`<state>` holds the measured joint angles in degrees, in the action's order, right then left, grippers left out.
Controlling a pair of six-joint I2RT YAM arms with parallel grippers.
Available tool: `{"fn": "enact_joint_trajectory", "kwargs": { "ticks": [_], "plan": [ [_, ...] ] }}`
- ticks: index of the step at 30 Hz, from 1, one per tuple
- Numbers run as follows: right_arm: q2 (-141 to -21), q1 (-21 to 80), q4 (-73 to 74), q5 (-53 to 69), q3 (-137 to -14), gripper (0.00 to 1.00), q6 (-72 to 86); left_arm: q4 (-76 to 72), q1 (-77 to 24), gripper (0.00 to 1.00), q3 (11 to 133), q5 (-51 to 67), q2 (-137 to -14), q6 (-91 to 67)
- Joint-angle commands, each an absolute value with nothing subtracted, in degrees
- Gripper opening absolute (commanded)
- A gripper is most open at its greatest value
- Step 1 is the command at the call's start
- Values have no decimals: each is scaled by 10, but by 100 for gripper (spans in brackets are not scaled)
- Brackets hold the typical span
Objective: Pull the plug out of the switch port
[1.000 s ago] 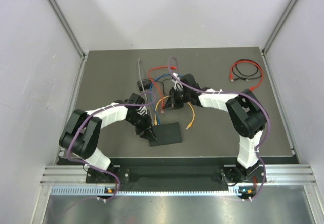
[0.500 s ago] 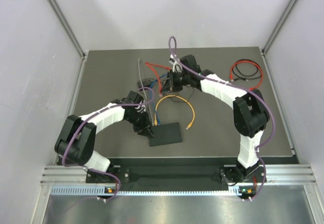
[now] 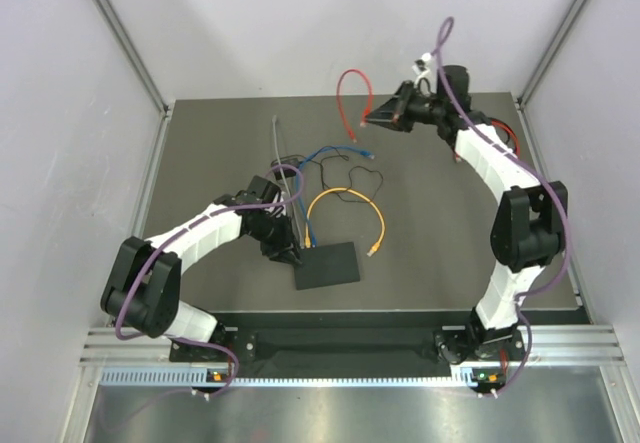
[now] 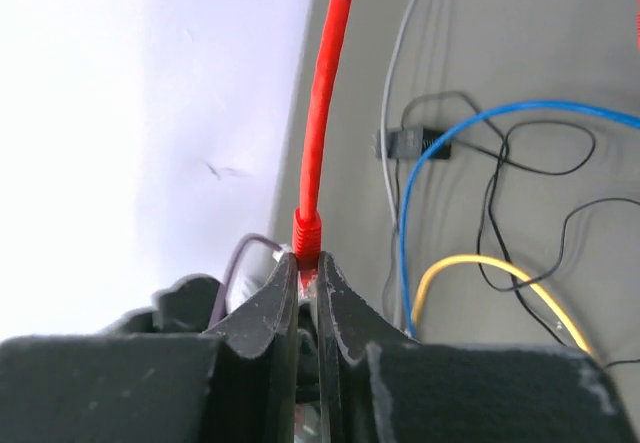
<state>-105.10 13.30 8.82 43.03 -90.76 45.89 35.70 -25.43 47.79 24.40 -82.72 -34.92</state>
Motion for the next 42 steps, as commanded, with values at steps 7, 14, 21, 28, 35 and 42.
{"fn": "enact_joint_trajectory", "kwargs": {
  "ticks": [7, 14, 21, 28, 35, 42],
  "plan": [
    [-997, 5, -114, 461, -775, 0, 649, 334, -255, 24, 484, 262, -815, -328],
    [-990, -110, -47, 438, -738, 0, 593, 315, -257, 24, 482, 272, -816, -330],
    [-998, -197, 13, 416, -721, 0, 537, 330, -256, 24, 487, 264, -808, -321],
    [-1033, -245, 40, 414, -715, 0, 516, 343, -256, 24, 492, 260, -802, -318],
    [-1030, -286, 66, 411, -690, 0, 486, 346, -256, 24, 488, 258, -797, -321],
    [-1046, -301, 149, 396, -706, 1, 396, 342, -257, 24, 485, 267, -807, -323]
  ]
}}
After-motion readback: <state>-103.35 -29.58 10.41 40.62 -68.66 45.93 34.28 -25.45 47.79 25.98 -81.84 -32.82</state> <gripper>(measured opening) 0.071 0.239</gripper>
